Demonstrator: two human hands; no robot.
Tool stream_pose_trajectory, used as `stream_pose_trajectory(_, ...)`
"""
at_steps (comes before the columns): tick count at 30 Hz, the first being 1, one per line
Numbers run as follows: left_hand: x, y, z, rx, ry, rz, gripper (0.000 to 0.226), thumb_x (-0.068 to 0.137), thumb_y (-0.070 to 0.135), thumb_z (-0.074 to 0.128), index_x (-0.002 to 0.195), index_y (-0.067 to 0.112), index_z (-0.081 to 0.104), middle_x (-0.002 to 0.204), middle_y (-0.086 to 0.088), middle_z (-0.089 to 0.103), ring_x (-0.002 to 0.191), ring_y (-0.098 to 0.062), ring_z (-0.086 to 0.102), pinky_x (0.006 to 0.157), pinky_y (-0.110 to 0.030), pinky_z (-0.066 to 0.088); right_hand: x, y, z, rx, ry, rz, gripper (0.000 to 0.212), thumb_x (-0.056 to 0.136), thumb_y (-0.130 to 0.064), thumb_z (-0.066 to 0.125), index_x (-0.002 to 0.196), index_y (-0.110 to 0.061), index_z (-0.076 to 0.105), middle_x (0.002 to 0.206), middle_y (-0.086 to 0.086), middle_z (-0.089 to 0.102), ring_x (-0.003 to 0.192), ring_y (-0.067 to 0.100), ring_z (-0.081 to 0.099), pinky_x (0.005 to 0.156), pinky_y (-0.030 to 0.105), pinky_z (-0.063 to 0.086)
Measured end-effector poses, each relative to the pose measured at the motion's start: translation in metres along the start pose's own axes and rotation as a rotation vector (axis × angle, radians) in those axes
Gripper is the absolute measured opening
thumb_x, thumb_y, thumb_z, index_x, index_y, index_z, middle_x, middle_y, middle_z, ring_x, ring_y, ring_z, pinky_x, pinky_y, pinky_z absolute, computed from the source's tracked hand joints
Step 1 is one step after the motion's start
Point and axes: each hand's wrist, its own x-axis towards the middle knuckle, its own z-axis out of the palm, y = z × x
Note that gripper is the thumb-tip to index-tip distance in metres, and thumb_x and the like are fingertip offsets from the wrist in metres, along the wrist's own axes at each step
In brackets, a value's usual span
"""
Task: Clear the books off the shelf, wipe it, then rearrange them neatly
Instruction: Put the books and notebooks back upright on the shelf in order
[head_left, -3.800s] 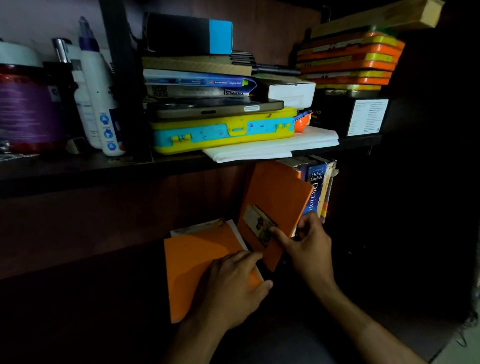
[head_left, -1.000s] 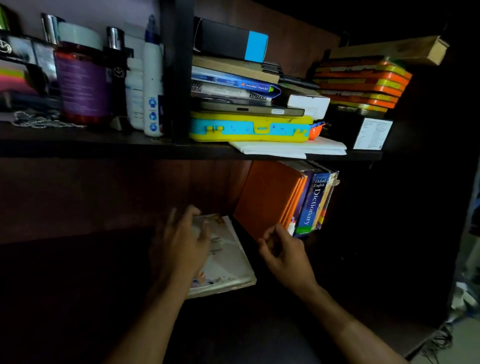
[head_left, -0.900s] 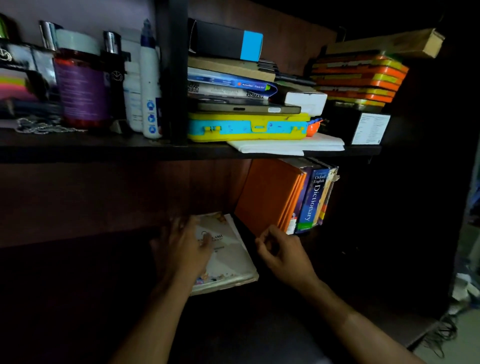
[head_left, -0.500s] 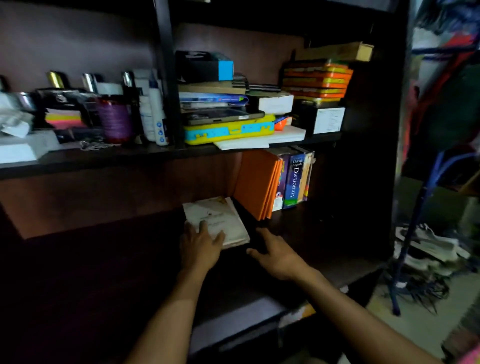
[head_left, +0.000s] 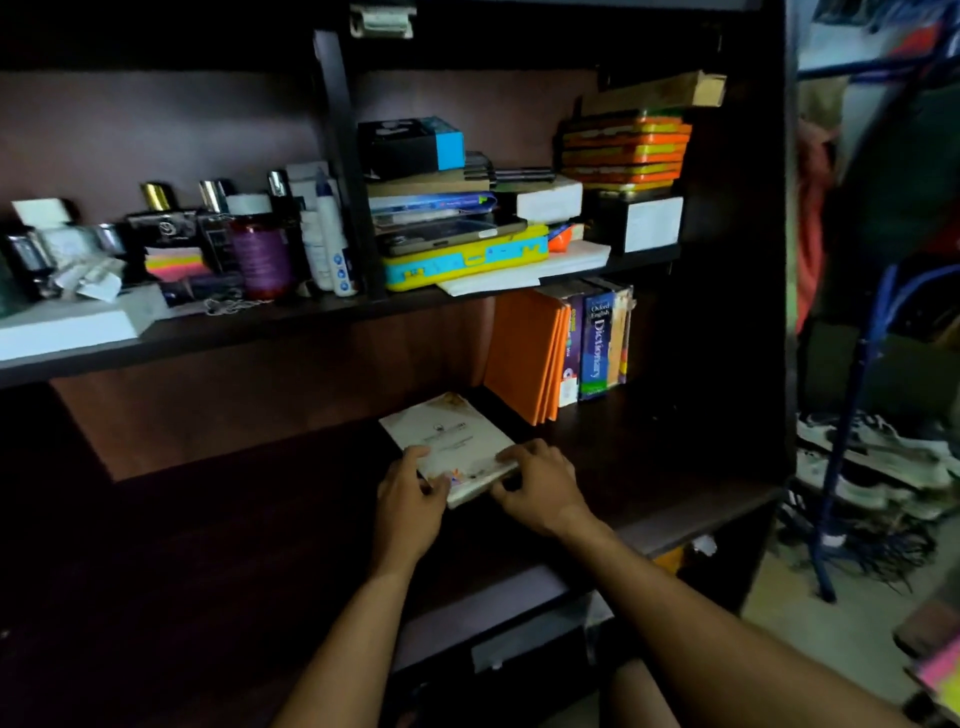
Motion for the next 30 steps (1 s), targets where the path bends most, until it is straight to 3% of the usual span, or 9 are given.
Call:
stream_pose_trajectory(4, -0.004, 0.013, 0.002, 0.35, -0.069, 0.04, 0.048, 0.098, 0.043, 0.058, 0.139, 0.019, 0.049, 0.144, -0.011, 0.053, 0.121, -0.039, 0.048, 0.101, -0.045, 0.042, -0.016, -0.006, -0.016, 0.13, -0.111, 0.04, 0.066, 0.088, -0.033, 0.07, 0.147, -0.016, 0.046, 0.146, 0.012, 0.045, 0.136, 0.03, 0.044, 0.116, 0.031, 0.03)
stream_pose_trajectory(6, -0.015, 0.016, -0.006, 0.449, -0.013, 0.078, 0.052, 0.095, 0.045, 0.062, 0.138, 0.019, 0.05, 0.143, -0.013, 0.053, 0.119, -0.042, 0.048, 0.098, -0.051, 0.043, -0.046, -0.006, -0.041, 0.192, -0.127, 0.045, 0.069, 0.088, -0.027, 0.072, 0.149, -0.011, 0.042, 0.147, 0.015, 0.043, 0.139, 0.028, 0.043, 0.113, 0.022, 0.028)
stream_pose_trajectory(9, -0.048, 0.047, 0.011, 0.347, 0.045, 0.265, 0.048, 0.088, 0.035, 0.074, 0.129, 0.015, 0.059, 0.132, -0.018, 0.06, 0.114, -0.044, 0.055, 0.092, -0.056, 0.046, -0.134, 0.015, -0.101, 0.181, -0.078, 0.065, 0.061, 0.091, -0.031, 0.072, 0.144, -0.015, 0.046, 0.139, 0.012, 0.051, 0.13, 0.021, 0.049, 0.106, 0.022, 0.033)
stream_pose_trajectory(12, -0.124, 0.144, 0.061, -0.002, -0.277, 0.495, 0.03, 0.09, 0.031, 0.073, 0.118, 0.027, 0.062, 0.113, -0.002, 0.071, 0.102, -0.026, 0.068, 0.091, -0.046, 0.054, -0.25, 0.054, -0.174, 0.082, 0.028, 0.114, 0.05, 0.088, -0.031, 0.074, 0.132, -0.018, 0.055, 0.125, 0.007, 0.058, 0.116, 0.018, 0.055, 0.101, 0.029, 0.041)
stream_pose_trajectory(16, -0.236, 0.267, 0.107, -0.193, -0.571, 0.695, 0.019, 0.09, 0.035, 0.071, 0.108, 0.03, 0.068, 0.096, 0.012, 0.073, 0.086, -0.007, 0.068, 0.08, -0.03, 0.055, -0.369, 0.09, -0.26, -0.07, 0.191, 0.266, 0.037, 0.088, -0.031, 0.074, 0.12, -0.016, 0.062, 0.117, 0.005, 0.066, 0.108, 0.017, 0.06, 0.097, 0.033, 0.046)
stream_pose_trajectory(20, -0.306, 0.337, 0.141, -0.26, -0.79, 0.763, 0.035, 0.092, 0.043, 0.068, 0.121, 0.024, 0.068, 0.111, 0.003, 0.072, 0.097, -0.016, 0.069, 0.089, -0.033, 0.054, -0.449, 0.133, -0.313, -0.208, 0.335, 0.449, 0.049, 0.084, -0.052, 0.065, 0.12, -0.018, 0.063, 0.119, 0.003, 0.067, 0.113, 0.019, 0.061, 0.103, 0.035, 0.044)
stream_pose_trajectory(23, -0.337, 0.363, 0.154, -0.287, -1.067, 0.588, 0.059, 0.086, 0.062, 0.065, 0.131, 0.025, 0.061, 0.122, 0.003, 0.067, 0.115, -0.016, 0.062, 0.102, -0.038, 0.049, -0.497, 0.176, -0.34, -0.381, 0.326, 0.768, 0.068, 0.082, -0.068, 0.05, 0.131, -0.021, 0.053, 0.13, 0.01, 0.059, 0.124, 0.031, 0.054, 0.108, 0.044, 0.04)
stream_pose_trajectory(26, -0.361, 0.381, 0.166, -0.315, -1.281, 0.463, 0.093, 0.063, 0.085, 0.053, 0.139, 0.032, 0.053, 0.137, 0.008, 0.059, 0.128, -0.015, 0.056, 0.109, -0.047, 0.047, -0.538, 0.207, -0.348, -0.357, 0.33, 0.991, 0.075, 0.089, -0.064, 0.057, 0.143, -0.012, 0.046, 0.136, 0.019, 0.054, 0.129, 0.035, 0.048, 0.108, 0.039, 0.035)
stream_pose_trajectory(30, -0.385, 0.401, 0.17, -0.173, -1.351, 0.583, 0.075, 0.095, 0.066, 0.05, 0.157, 0.027, 0.035, 0.16, 0.003, 0.04, 0.144, -0.017, 0.04, 0.119, -0.043, 0.034, -0.553, 0.221, -0.346, -0.253, 0.443, 1.048, 0.073, 0.089, -0.057, 0.064, 0.144, -0.012, 0.047, 0.133, 0.023, 0.05, 0.129, 0.038, 0.045, 0.108, 0.041, 0.032)
